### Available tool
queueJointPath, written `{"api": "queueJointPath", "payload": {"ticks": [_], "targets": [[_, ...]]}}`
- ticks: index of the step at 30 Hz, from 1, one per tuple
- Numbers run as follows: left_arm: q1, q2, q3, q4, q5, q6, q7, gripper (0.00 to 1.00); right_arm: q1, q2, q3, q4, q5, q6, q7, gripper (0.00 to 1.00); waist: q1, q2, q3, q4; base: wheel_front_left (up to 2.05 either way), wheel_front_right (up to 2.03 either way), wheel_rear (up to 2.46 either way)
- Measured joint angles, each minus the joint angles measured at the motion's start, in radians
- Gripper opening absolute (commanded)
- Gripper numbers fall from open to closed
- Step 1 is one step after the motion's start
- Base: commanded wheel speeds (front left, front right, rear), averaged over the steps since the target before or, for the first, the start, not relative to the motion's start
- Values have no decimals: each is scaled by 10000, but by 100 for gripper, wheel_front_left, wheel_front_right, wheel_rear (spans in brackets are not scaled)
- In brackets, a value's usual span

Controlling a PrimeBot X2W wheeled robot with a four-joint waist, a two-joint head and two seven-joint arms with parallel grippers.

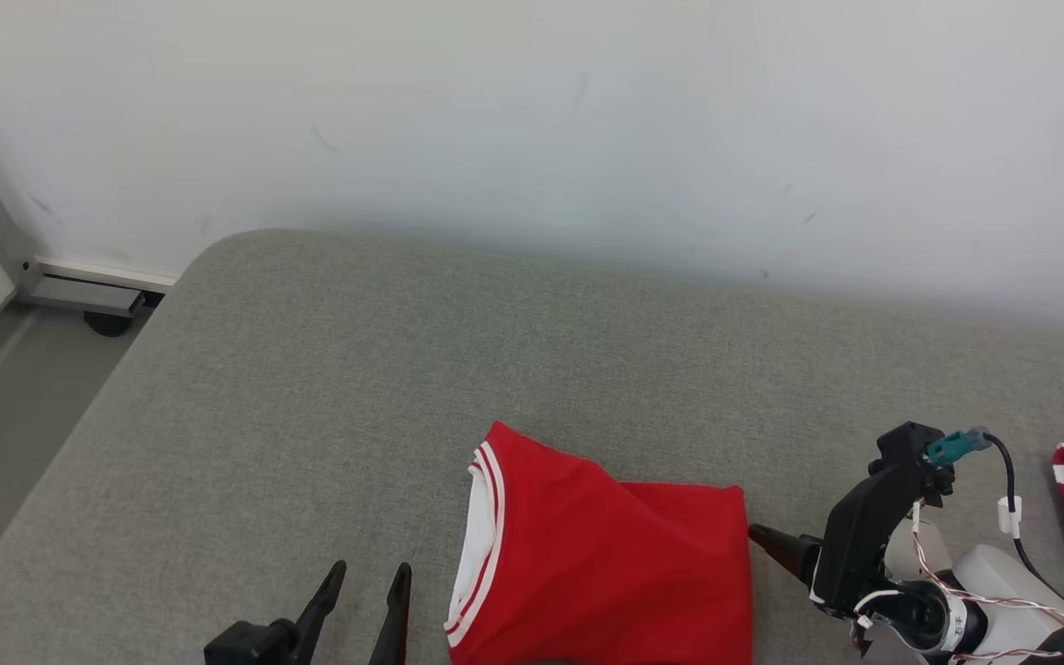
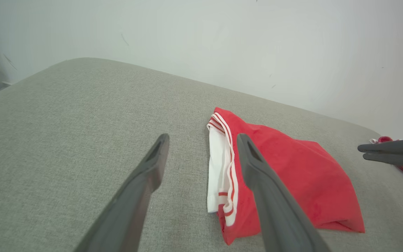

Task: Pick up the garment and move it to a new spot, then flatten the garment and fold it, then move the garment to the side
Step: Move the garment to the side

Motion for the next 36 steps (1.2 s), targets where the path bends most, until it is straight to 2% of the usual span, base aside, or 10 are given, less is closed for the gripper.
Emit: {"api": "queueJointPath", "payload": {"ticks": [16,23,24,25,36], "targets": [[-59,-192,-299,165,0,-165,94,100,213,245,-102,1007,326,-13,746,100,0,0,91,725,0,0,0],[-162,-255,-240,240,-2,-163,92,100,56,629,-86,1732,38,-13,911,100,0,0,242,994,0,0,0],[-162,-261,-228,267,-4,-163,92,100,-31,662,-81,1802,21,-13,970,46,0,0,262,1014,0,0,0],[-162,-272,-215,299,-6,-163,88,100,-89,679,-90,1831,-21,-13,966,0,0,0,276,1031,0,0,0],[-139,-242,-35,433,-75,-159,63,100,-391,790,-115,2044,-109,-13,1139,0,0,0,225,917,0,0,0]]}}
